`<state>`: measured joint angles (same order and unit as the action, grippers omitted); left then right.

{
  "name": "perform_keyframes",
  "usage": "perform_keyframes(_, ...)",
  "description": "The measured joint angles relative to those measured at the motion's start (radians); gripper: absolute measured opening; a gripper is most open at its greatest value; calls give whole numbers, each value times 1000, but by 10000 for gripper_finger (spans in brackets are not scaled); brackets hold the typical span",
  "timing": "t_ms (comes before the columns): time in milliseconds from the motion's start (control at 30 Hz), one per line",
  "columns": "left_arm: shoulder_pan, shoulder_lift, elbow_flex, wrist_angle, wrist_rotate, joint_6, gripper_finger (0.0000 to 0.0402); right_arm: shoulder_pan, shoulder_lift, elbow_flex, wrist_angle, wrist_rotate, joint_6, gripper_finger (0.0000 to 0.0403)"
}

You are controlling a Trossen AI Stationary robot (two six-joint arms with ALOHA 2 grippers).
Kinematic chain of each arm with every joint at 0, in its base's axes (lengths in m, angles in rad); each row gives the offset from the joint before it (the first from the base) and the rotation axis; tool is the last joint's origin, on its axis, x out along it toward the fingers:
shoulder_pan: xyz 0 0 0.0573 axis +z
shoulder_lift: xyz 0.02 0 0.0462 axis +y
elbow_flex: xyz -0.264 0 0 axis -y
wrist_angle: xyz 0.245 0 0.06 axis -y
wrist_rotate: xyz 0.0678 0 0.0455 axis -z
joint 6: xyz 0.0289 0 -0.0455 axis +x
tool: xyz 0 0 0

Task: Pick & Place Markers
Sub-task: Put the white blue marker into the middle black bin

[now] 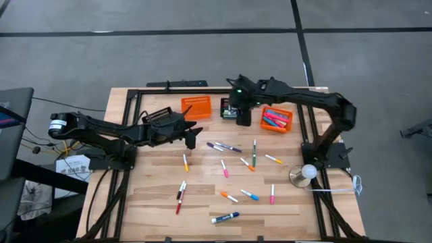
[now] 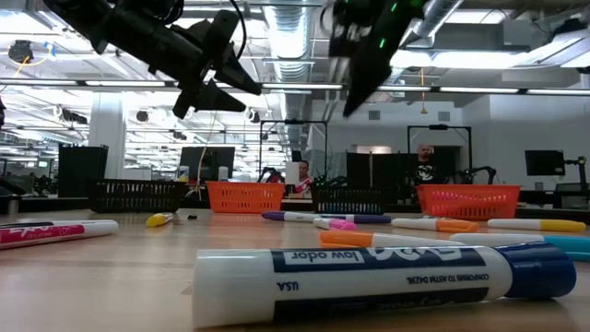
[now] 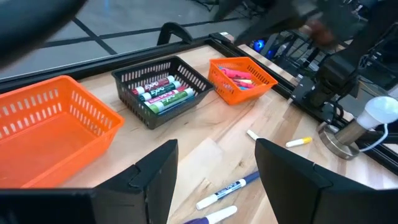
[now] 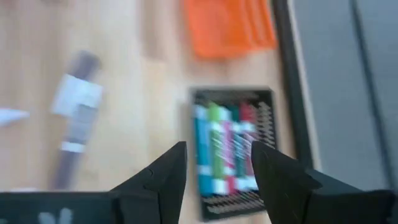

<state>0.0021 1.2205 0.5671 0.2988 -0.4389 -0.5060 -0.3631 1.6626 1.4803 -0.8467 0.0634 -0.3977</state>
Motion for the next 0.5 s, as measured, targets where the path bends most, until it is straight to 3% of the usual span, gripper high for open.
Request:
perform_keyframes(233, -35, 0, 0, 0, -1, -5, 213, 83, -173, 0, -82, -240, 54, 169)
perform_keyframes(500, -77, 0, 0, 2, -1, -30, 213, 181, -324, 0, -172, -282, 122, 159)
